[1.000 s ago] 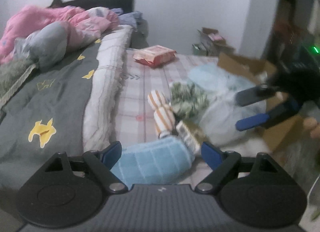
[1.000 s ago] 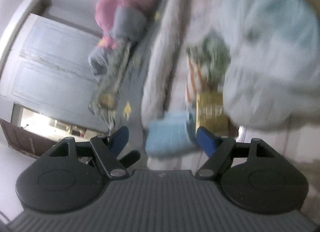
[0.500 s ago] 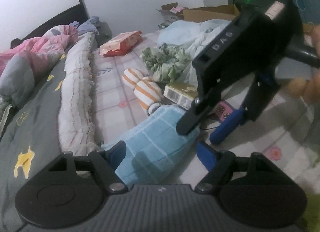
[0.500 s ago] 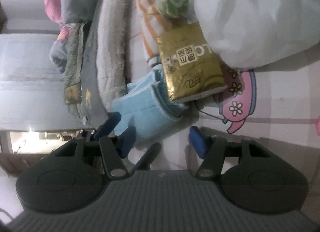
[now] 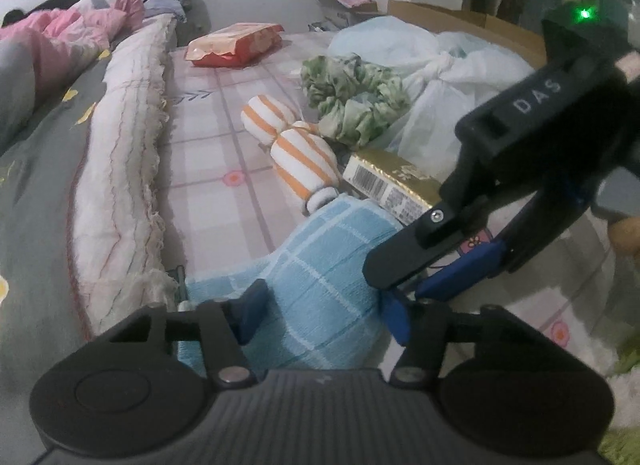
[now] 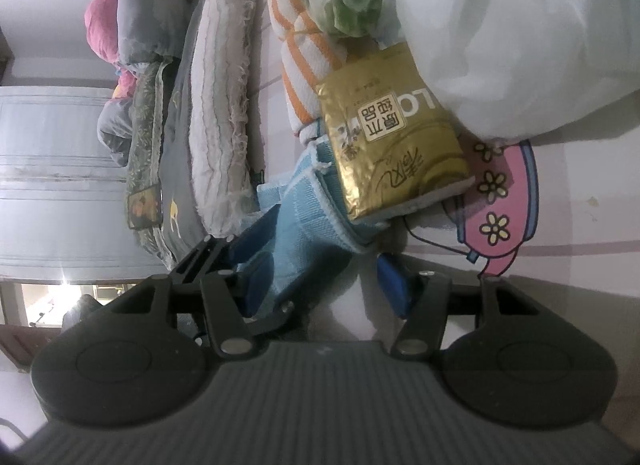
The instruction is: Organize soft objects
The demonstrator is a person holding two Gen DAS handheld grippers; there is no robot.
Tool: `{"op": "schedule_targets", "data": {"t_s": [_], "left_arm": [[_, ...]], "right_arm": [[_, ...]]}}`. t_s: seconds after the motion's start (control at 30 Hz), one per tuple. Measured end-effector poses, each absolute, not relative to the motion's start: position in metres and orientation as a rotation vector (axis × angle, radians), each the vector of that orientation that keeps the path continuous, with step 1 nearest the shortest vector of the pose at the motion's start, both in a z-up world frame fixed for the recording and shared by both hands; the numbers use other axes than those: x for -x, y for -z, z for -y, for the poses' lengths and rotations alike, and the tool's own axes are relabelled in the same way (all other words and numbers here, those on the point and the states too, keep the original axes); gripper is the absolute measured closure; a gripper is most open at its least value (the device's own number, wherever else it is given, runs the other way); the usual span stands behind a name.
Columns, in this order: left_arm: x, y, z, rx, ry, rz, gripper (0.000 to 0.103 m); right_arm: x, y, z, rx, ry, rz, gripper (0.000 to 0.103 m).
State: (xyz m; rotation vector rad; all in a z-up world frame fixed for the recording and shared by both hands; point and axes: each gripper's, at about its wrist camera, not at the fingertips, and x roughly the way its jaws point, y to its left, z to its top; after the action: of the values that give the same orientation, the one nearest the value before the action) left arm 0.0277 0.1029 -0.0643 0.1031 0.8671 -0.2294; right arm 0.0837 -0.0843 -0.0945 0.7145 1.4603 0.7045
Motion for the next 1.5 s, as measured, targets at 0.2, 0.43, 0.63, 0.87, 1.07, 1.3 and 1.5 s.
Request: {"op": "schedule_targets", "data": {"t_s": [0.2,0.43,0.63,0.87,1.07,1.3,1.5], "left_arm": [[-0.027,0.059,-0.119,0.100,0.221,-0.902,0.067],[-0.003,0.059,-0.121,0.256,0.183,-0.900,0.070],[0.023,0.043,-0.127,0.351,0.134,-0.874,0.071],[0.044,-0.002,-0.118,0.302,0.079,-0.795,0.071],[0.030,-0.040,-0.093,0.225,0.101,-0.716,0.070],[-0.017,-0.071,-0.031,0.151,0.216,-0.669,0.070],[-0.084,-0.091,0.057,0.092,0.398,-0.649,0.065]], "right_arm": [[-0.084,0.096,0.073,-0.704,-0.726,-1.443,0.046],[-0.078,0.095,0.067,-0.675,-0.769,-1.442,0.051],[-0.068,0.080,0.062,-0.665,-0.878,-1.428,0.065],[-0.060,0.037,0.064,-0.642,-1.016,-1.313,0.069],[-0.069,-0.002,0.098,-0.667,-1.036,-1.161,0.069],[-0.085,-0.034,0.185,-0.716,-0.945,-0.970,0.072],[-0.102,-0.058,0.291,-0.736,-0.779,-0.807,0.077]]}}
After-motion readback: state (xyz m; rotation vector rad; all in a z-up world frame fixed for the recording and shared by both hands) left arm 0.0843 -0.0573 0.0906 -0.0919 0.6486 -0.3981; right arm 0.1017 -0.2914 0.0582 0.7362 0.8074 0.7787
